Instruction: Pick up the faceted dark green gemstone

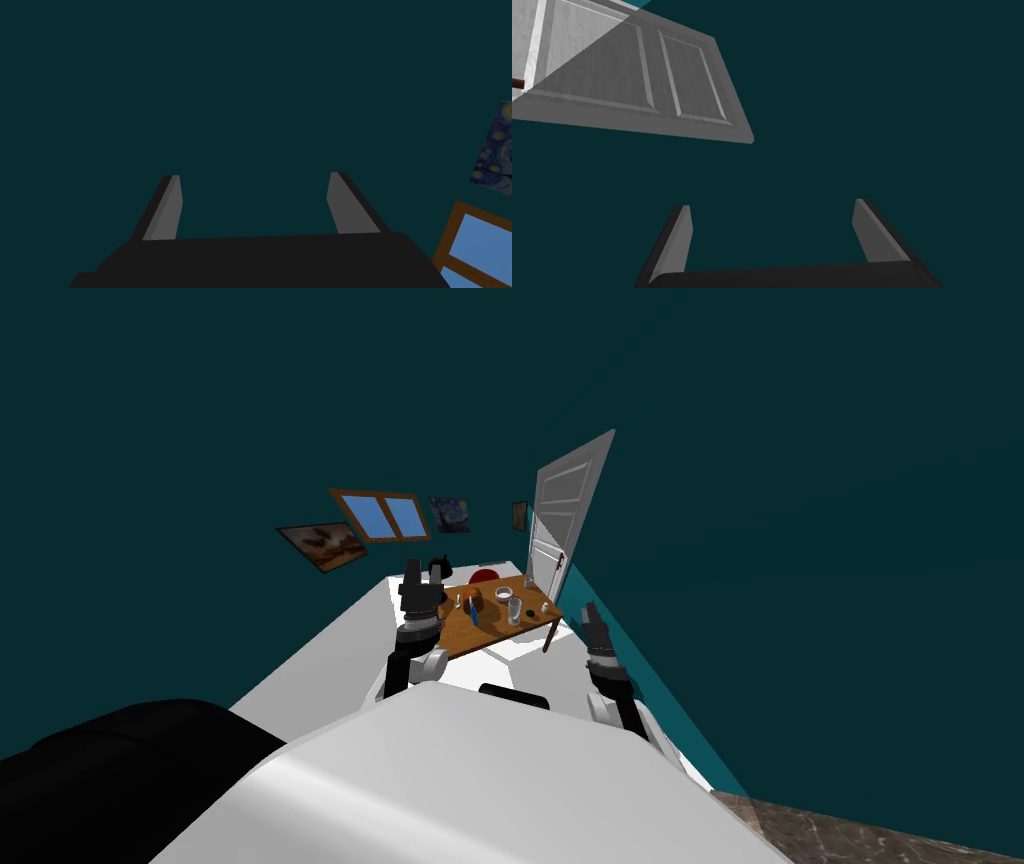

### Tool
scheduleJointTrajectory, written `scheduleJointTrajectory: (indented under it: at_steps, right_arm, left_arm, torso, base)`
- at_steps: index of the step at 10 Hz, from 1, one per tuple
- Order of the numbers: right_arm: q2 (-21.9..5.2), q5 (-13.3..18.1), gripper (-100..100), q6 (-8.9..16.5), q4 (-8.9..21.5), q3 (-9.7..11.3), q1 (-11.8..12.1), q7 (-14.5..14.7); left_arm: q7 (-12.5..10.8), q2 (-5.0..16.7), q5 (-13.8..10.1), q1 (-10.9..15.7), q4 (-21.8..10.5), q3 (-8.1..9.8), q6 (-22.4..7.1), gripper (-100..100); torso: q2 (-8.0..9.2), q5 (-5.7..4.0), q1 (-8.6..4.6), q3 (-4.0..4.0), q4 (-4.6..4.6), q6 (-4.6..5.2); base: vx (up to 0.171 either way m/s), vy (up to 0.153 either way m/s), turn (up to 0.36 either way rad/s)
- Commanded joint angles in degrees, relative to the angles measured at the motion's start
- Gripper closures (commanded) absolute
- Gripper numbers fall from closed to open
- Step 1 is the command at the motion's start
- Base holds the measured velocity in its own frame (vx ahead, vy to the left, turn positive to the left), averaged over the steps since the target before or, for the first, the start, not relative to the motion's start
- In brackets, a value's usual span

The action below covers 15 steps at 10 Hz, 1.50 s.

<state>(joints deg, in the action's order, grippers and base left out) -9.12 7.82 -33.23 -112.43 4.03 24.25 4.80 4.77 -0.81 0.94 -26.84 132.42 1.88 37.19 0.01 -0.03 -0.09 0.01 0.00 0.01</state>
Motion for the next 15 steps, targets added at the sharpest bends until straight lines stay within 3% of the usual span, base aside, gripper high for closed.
scheduleJointTrajectory:
  at_steps: [1, 7, 9, 12, 13, 15]
  right_arm:
    - [-1.2, 2.0, -100, 0.8, 2.9, 0.6, -1.8, 0.4]
    - [-4.5, 7.5, -100, 3.1, 11.9, 2.2, -6.1, 1.4]
    - [-6.8, 11.2, -100, 5.1, 16.6, 3.5, -9.1, 2.2]
    - [-7.9, 13.1, -100, 6.3, 21.4, 4.2, -10.6, 2.7]
    - [-9.0, 14.9, -100, 7.5, 23.3, 4.9, -12.1, 3.2]
    - [-9.0, 14.9, -100, 7.5, 24.7, 4.9, -12.1, 3.2]
  left_arm:
    - [0.0, 0.0, 0.0, 0.0, 0.0, 0.0, 0.0, 0]
    - [0.0, 0.0, 0.0, 0.0, 0.0, 0.0, 0.0, 0]
    - [0.0, 0.0, 0.0, 0.0, 0.0, 0.0, 0.0, 0]
    - [0.0, 0.0, 0.0, 0.0, 0.0, 0.0, 0.0, 0]
    - [0.0, 0.0, 0.0, 0.0, 0.0, 0.0, 0.0, 0]
    - [0.0, 0.0, 0.0, 0.0, 0.0, 0.0, 0.0, 0]
  torso:
    - [0.0, 0.0, 0.0, 0.0, 0.0, 0.0]
    - [-0.01, 0.01, 0.02, -0.01, 0.0, -0.01]
    - [-0.02, 0.01, 0.04, -0.01, 0.0, -0.02]
    - [-0.02, 0.02, 0.08, -0.01, 0.0, -0.01]
    - [-0.03, 0.03, 0.09, -0.02, -0.01, 0.02]
    - [-0.05, 0.04, 0.12, -0.03, -0.01, 0.03]
  base:
    - [-0.006, -0.018, 0.074]
    - [-0.014, -0.023, 0.079]
    - [-0.013, -0.007, 0.138]
    - [-0.007, 0.0, 0.098]
    - [0.0, 0.011, 0.154]
    - [0.001, 0.008, 0.032]
